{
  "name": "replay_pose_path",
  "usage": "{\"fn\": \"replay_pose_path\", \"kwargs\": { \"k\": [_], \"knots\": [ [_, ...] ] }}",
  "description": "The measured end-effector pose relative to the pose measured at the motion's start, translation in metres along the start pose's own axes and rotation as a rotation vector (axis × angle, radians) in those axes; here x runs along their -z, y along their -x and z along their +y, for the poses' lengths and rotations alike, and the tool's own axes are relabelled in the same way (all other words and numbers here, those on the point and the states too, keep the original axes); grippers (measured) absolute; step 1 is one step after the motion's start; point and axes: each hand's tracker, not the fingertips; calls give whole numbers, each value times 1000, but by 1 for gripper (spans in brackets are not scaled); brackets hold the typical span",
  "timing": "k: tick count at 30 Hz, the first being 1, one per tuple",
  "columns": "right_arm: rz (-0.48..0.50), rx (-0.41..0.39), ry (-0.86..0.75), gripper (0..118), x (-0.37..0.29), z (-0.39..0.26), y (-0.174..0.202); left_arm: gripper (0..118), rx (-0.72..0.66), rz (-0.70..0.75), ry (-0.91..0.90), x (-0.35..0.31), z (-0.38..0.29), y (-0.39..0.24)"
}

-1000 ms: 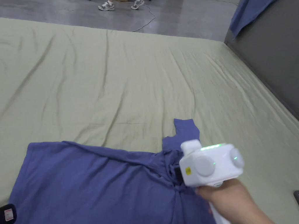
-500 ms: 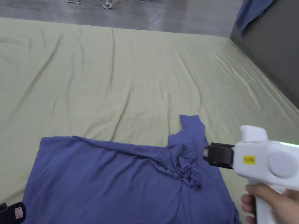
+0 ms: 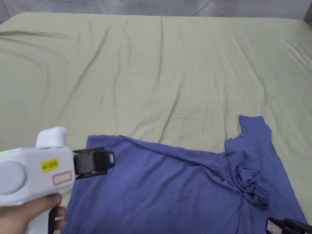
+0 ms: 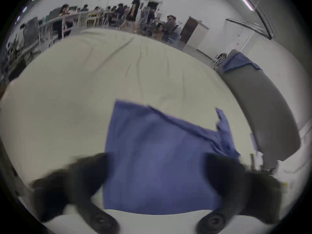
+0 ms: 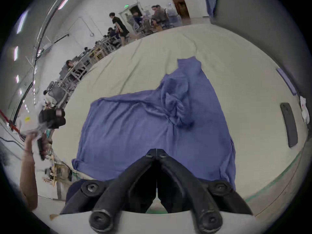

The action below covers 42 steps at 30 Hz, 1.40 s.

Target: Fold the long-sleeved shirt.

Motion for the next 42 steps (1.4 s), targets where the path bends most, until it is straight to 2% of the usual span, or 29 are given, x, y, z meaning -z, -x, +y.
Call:
{"fn": "replay_pose_path", "kwargs": {
  "k": [1, 3, 5, 6, 9, 11, 12, 13, 14, 15, 16, 18, 19, 20, 23, 26, 28, 29, 30, 31, 32, 33, 34, 35, 37, 39, 42],
  "knots": [
    [1, 3, -6, 0, 2, 5, 2, 116, 10, 79, -83, 12, 15, 3],
    [2, 13, -21, 0, 7, 11, -3, 116, 28, 244, 62, 58, 38, 9],
    [-64, 28, -52, 0, 12, 19, -4, 115, 1, 234, 142, 109, 40, 20],
    [-84, 25, -52, 0, 16, 27, -6, 110, -13, 239, 197, 133, 40, 27],
    [-97, 18, -58, 0, 26, 56, -20, 110, 27, 269, 282, 167, 23, 42],
    [-110, 3, -69, 1, 35, 90, -30, 88, 111, 237, 207, 151, 26, 33],
    [-109, -7, -68, 20, 42, 108, -33, 73, 144, 227, 229, 146, 28, 34],
    [-120, -23, -66, 67, 49, 126, -33, 44, 187, 223, 235, 141, 30, 33],
    [-152, -51, -53, 103, 59, 147, -33, 10, 217, 214, 227, 133, 33, 35],
    [-171, -72, -34, 118, 69, 164, -37, 0, 219, 207, 224, 127, 35, 37],
    [-177, -80, -22, 118, 82, 180, -38, 0, 208, 197, 222, 123, 41, 47],
    [-176, -61, -47, 118, 103, 209, -38, 0, 66, -12, 206, 109, 49, 58],
    [-190, -41, -33, 118, 116, 222, -42, 0, 28, 0, 189, 103, 53, 58],
    [-202, -27, 5, 118, 130, 234, -46, 0, 47, 37, 187, 94, 53, 51],
    [-232, 25, 121, 118, 182, 259, -65, 0, 167, 19, 134, 73, 56, 32],
    [-355, 63, 307, 118, 239, 260, -81, 0, 263, 33, 113, 60, 52, 12],
    [-397, 84, 401, 118, 262, 247, -91, 0, 246, 25, 107, 56, 51, 8],
    [-405, 110, 439, 111, 267, 240, -93, 0, 236, 17, 103, 55, 52, 9],
    [-396, 102, 368, 111, 262, 237, -90, 0, 220, 8, 103, 55, 52, 10],
    [-416, 89, 319, 107, 249, 238, -83, 0, 201, 8, 106, 57, 53, 13],
    [-402, 82, 337, 98, 243, 238, -80, 0, 178, 12, 110, 58, 56, 17],
    [-406, 19, 323, 80, 234, 238, -77, 0, 149, 17, 113, 59, 57, 22],
    [-405, -29, 317, 30, 224, 237, -75, 0, 122, 15, 116, 58, 57, 26],
    [-390, -54, 316, 2, 213, 241, -73, 0, 90, 0, 112, 55, 57, 30],
    [-320, -30, 292, 2, 184, 234, -74, 0, 33, -30, 96, 44, 57, 33],
    [-300, -116, 224, 2, 151, 227, -66, 0, 28, -52, 81, 26, 53, 33],
    [-258, -225, 138, 2, 84, 195, -56, 0, 91, -68, 42, -14, 41, 27]
  ]
}}
